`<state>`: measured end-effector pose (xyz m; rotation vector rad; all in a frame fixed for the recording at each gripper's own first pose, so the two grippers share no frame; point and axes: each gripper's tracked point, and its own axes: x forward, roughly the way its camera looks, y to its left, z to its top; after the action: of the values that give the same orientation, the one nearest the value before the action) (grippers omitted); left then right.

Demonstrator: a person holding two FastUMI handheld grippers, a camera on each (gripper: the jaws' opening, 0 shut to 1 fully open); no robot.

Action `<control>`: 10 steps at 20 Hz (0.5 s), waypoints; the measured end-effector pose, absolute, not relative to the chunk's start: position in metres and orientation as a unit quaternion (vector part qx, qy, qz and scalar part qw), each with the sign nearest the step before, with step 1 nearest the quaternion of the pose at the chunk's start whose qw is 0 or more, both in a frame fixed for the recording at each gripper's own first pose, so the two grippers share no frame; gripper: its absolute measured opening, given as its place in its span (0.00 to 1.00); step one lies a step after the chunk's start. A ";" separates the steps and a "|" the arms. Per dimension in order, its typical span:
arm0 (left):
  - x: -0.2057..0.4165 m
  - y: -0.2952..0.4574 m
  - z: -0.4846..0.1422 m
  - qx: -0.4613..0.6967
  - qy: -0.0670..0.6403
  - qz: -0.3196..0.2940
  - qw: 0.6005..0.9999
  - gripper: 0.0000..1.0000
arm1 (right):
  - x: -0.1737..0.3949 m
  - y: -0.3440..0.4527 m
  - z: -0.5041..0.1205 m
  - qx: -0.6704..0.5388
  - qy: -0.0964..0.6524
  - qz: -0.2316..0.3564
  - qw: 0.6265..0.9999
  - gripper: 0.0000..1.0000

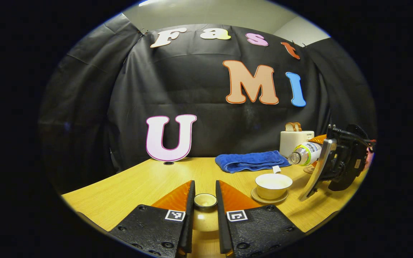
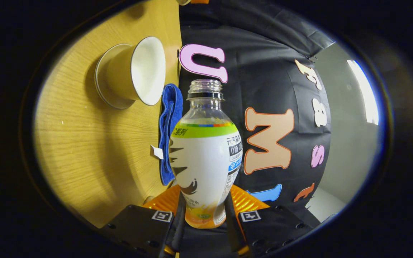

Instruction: Open the teacup lid with one hand, grasp the water bottle and pour water into the teacup with the other hand; after pouring, place the water bottle on the coaster and then close the teacup lid.

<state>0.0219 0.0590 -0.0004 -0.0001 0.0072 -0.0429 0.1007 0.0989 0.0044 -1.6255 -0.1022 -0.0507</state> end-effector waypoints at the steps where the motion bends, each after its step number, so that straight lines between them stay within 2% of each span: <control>1: 0.022 0.059 -0.001 0.000 0.004 -0.021 1.000 0.27 | 0.105 0.097 0.004 -0.739 -0.050 -0.026 0.671 0.53; 8: 0.022 0.059 -0.001 0.000 0.004 -0.023 1.000 0.28 | 0.108 0.102 0.012 -0.791 -0.087 -0.041 0.603 0.53; 10: 0.024 0.060 -0.001 0.000 0.005 -0.020 1.000 0.27 | 0.107 0.104 0.012 -0.797 -0.094 -0.046 0.595 0.53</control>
<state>0.0240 0.0598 -0.0006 -0.0002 0.0092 -0.0400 0.1067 0.1036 0.0120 -1.8521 -0.2181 -0.1059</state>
